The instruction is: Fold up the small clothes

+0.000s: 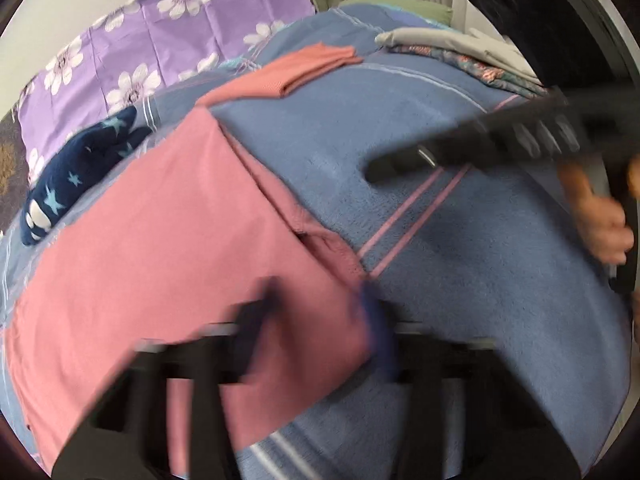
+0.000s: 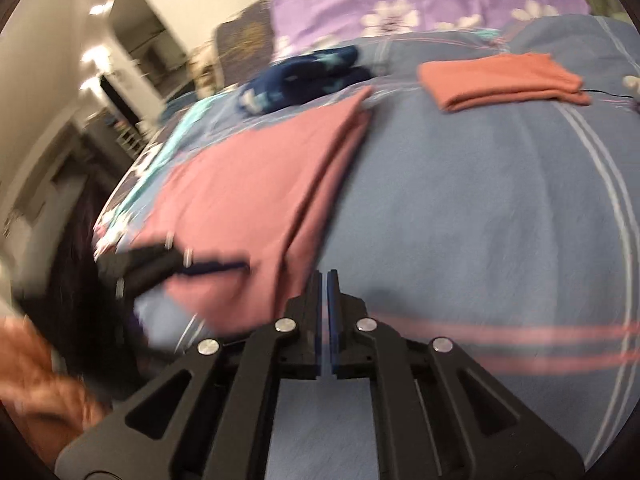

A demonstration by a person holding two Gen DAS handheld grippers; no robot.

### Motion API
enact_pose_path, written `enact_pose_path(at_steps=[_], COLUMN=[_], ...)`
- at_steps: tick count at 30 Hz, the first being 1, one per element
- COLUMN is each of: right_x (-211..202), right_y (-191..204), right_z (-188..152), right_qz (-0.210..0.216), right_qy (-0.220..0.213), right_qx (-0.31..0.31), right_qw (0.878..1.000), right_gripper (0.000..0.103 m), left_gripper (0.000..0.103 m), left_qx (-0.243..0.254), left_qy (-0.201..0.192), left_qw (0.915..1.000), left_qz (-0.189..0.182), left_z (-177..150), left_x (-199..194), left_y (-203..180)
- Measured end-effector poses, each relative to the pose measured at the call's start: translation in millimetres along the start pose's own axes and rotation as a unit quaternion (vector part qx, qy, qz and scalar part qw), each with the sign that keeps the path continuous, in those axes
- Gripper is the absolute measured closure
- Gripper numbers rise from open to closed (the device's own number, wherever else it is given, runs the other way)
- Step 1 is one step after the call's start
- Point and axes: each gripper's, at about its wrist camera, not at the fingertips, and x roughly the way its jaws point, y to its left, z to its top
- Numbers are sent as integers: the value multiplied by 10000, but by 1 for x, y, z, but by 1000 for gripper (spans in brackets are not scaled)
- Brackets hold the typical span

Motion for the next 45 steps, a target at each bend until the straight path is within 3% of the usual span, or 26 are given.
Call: enact_pose_path(at_steps=[2,6,10,18,20,21,24,27,29,31,33,35,37,39,40,42,43,45], right_x=[10,27,55,94,104,104,89,105,112,106,92,70,57,56,60,69,79,87], right_y=[-3,-12,-18,-24,-24,-24,-15,-20,-29,-37,-39,-28,-8,12,23,32,35,35], right_z=[22,55,82,101,104,107,112,110,105,104,104,105,98,88,77,61,50,39], right_qz=[-154,-26,-13,217,123,105,209,-165,-123,-32,-212,-242,21,151,154,-113,-583,-947], right_qy=[36,16,74,353,400,330,-235,-30,19,-103,-310,-532,-577,-420,-245,56,247,230], right_qx=[90,319,527,711,743,760,685,672,728,989,1181,975,722,441,284,91,-71,-293], right_qw=[9998,9995,9986,9966,9964,9965,9972,9976,9973,9950,9923,9935,9957,9980,9992,9999,9980,9948], right_gripper=[98,98,91,80,81,92,97,97,96,90,87,88,88,88,88,88,90,94], left_gripper=[94,96,96,96,96,96,97,97,97,96,96,95,91,77,75,74,74,72], left_qx=[95,46,-8,-42,-25,-7,5,-73,-124,-208,-250,-251,-246,-248,-247,-242,-263,-299], left_qy=[-23,-50,-114,-216,-251,-275,-309,-276,-269,-266,-273,-296,-308,-332,-346,-351,-361,-388], left_qw=[9999,9999,9995,9978,9970,9961,9942,9927,9913,9897,9887,9883,9877,9860,9857,9861,9854,9846], left_qz=[52,-102,-287,-620,-738,-836,-1034,-1174,-1279,-1394,-1454,-1474,-1512,-1613,-1630,-1605,-1644,-1680], left_z=[0,-6,-10,-12,-13,-13,-13,-12,-12,-12,-12,-12,-11,-11,-11,-13,-14,-20], left_x=[-2,-6,-6,-5,-5,-4,-2,1,3,6,7,6,7,5,3,-5,-10,-23], left_y=[-3,4,6,8,6,6,5,9,12,18,21,21,22,22,22,21,22,27])
